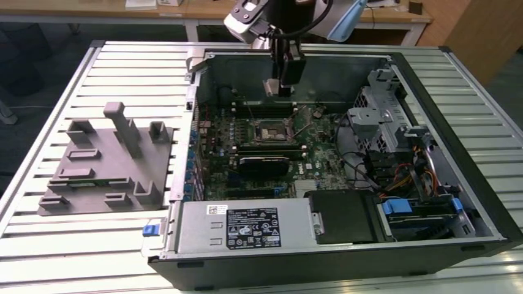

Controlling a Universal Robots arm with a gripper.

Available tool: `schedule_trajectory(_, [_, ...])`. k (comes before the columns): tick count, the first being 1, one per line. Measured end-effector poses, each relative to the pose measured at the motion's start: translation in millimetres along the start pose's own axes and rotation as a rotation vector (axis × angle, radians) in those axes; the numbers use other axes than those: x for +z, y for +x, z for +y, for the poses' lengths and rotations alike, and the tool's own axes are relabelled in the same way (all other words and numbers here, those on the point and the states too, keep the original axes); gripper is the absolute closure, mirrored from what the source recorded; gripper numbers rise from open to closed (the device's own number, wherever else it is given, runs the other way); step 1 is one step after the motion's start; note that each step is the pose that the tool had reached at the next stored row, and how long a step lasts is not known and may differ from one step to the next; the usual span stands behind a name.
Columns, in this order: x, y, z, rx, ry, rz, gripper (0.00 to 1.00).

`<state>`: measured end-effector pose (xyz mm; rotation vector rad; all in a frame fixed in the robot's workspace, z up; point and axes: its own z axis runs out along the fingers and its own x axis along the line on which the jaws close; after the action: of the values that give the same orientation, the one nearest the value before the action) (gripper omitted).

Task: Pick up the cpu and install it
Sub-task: 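Place the cpu into insertion slot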

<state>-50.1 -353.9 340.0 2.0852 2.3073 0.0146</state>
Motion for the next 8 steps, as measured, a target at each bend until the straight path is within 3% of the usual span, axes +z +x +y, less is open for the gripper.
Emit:
schedule_trajectory(4, [5.0,0.5,0.1,0.042,0.0009,-0.0016,0.47])
schedule_trajectory(8, [12.1,6.3,1.4,0.046,0.0009,-0.0015,0.47])
